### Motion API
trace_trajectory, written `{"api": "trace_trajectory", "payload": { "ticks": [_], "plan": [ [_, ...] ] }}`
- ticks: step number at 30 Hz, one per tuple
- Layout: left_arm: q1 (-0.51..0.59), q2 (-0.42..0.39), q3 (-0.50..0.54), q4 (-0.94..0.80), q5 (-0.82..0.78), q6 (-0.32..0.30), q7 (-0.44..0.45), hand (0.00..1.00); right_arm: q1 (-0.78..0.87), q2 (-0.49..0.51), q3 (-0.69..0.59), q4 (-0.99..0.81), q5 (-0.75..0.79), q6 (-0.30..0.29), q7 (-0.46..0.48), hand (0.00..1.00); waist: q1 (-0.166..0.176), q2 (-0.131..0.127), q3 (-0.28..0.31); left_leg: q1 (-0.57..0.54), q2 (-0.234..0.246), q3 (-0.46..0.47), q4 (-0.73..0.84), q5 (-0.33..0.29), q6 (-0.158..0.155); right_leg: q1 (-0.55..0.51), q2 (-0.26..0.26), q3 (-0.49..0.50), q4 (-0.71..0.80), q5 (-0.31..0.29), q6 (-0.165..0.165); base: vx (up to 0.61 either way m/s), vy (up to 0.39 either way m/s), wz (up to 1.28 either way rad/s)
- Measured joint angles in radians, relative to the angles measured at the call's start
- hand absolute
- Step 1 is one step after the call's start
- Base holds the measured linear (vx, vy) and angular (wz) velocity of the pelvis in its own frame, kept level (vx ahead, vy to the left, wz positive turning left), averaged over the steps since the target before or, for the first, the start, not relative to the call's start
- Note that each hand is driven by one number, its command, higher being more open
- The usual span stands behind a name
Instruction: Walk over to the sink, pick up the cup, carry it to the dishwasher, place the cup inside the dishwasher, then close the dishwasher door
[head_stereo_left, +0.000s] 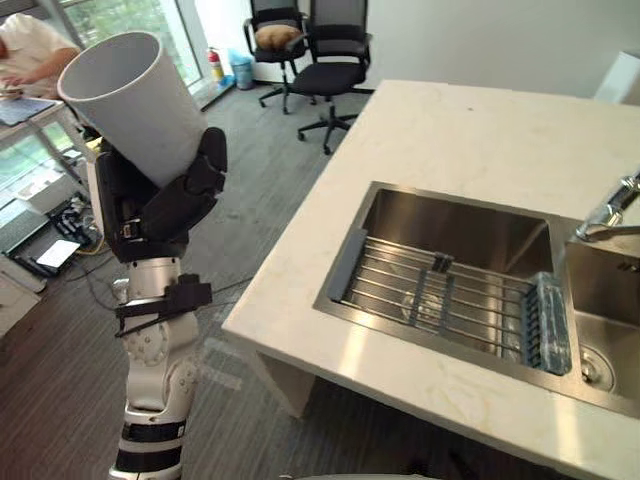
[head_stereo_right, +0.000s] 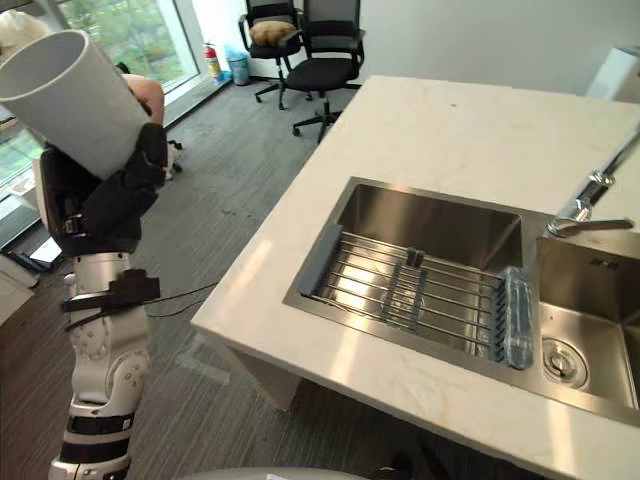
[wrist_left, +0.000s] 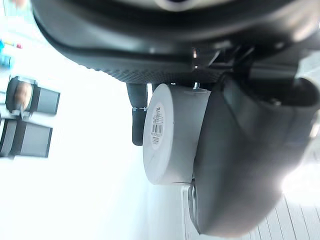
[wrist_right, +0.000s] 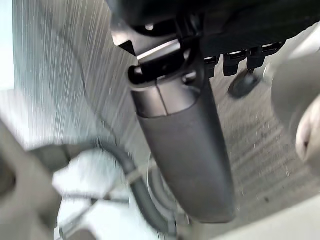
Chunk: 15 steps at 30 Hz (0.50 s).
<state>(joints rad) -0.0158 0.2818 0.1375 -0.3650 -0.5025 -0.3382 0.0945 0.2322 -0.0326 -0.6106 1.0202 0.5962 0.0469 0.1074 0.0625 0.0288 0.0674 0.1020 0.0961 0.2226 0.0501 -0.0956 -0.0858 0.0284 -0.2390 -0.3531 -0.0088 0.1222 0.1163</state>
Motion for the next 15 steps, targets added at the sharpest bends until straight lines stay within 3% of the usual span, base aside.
{"api": "trace_trajectory", "payload": {
  "ticks": [5, 8, 9, 10, 11, 14, 15],
  "plan": [
    [0.084, -0.022, 0.123, -0.026, -0.089, 0.004, -0.09, 0.0, -0.008, 0.026, 0.011, -0.026, -0.042, 0.018, -0.003, 1.0, 0.017, -0.022, -0.019, -0.023, -0.018, -0.051, -0.015, 0.01, 0.017, -0.036, -0.036, -0.037, 0.096, -0.027, -0.006, -0.03, 0.023, 0.31],
    [0.103, -0.038, 0.157, -0.024, -0.12, 0.004, -0.122, 0.0, 0.013, 0.033, 0.029, -0.039, -0.085, 0.021, -0.004, 1.0, 0.046, -0.035, -0.035, -0.075, -0.011, -0.106, -0.005, 0.034, 0.029, -0.075, -0.041, -0.03, 0.154, -0.015, 0.013, 0.02, 0.013, 0.53],
    [0.106, -0.039, 0.173, -0.02, -0.131, 0.004, -0.14, 0.0, 0.009, 0.039, 0.031, -0.041, -0.1, 0.02, -0.004, 1.0, 0.063, -0.04, -0.035, -0.111, -0.009, -0.125, 0.017, 0.042, 0.034, -0.095, -0.042, -0.008, 0.192, -0.041, 0.039, 0.04, -0.048, 0.77],
    [0.107, -0.039, 0.189, 0.006, -0.147, 0.004, -0.144, 0.0, 0.005, 0.041, 0.034, -0.052, -0.118, 0.009, -0.004, 1.0, 0.062, -0.035, -0.03, -0.145, -0.01, -0.167, 0.048, 0.046, 0.036, -0.134, -0.047, 0.051, 0.396, -0.172, 0.04, 0.06, -0.107, 0.95],
    [0.118, -0.042, 0.211, 0.028, -0.149, 0.006, -0.141, 0.0, 0.003, 0.034, 0.052, -0.051, -0.124, 0.011, -0.003, 1.0, 0.063, -0.039, -0.031, -0.159, -0.017, -0.191, 0.073, 0.046, 0.037, -0.13, -0.035, 0.083, 0.473, -0.226, 0.04, 0.05, -0.131, 0.94],
    [0.155, -0.06, 0.296, 0.037, -0.168, 0.005, -0.111, 0.0, -0.039, 0.017, 0.116, -0.048, -0.14, 0.012, -0.002, 1.0, 0.1, -0.053, -0.026, -0.203, -0.029, -0.2, 0.127, 0.044, 0.037, -0.086, -0.01, 0.107, 0.424, -0.296, 0.02, -0.04, -0.115, 0.38],
    [0.156, -0.062, 0.313, 0.037, -0.176, 0.001, -0.093, 0.0, -0.067, 0.004, 0.146, -0.048, -0.149, 0.015, 0.002, 1.0, 0.128, -0.044, -0.015, -0.233, -0.023, -0.204, 0.155, 0.043, 0.035, -0.057, 0.005, 0.092, 0.356, -0.322, 0.01, -0.11, -0.113, 0.26]
  ]
}}
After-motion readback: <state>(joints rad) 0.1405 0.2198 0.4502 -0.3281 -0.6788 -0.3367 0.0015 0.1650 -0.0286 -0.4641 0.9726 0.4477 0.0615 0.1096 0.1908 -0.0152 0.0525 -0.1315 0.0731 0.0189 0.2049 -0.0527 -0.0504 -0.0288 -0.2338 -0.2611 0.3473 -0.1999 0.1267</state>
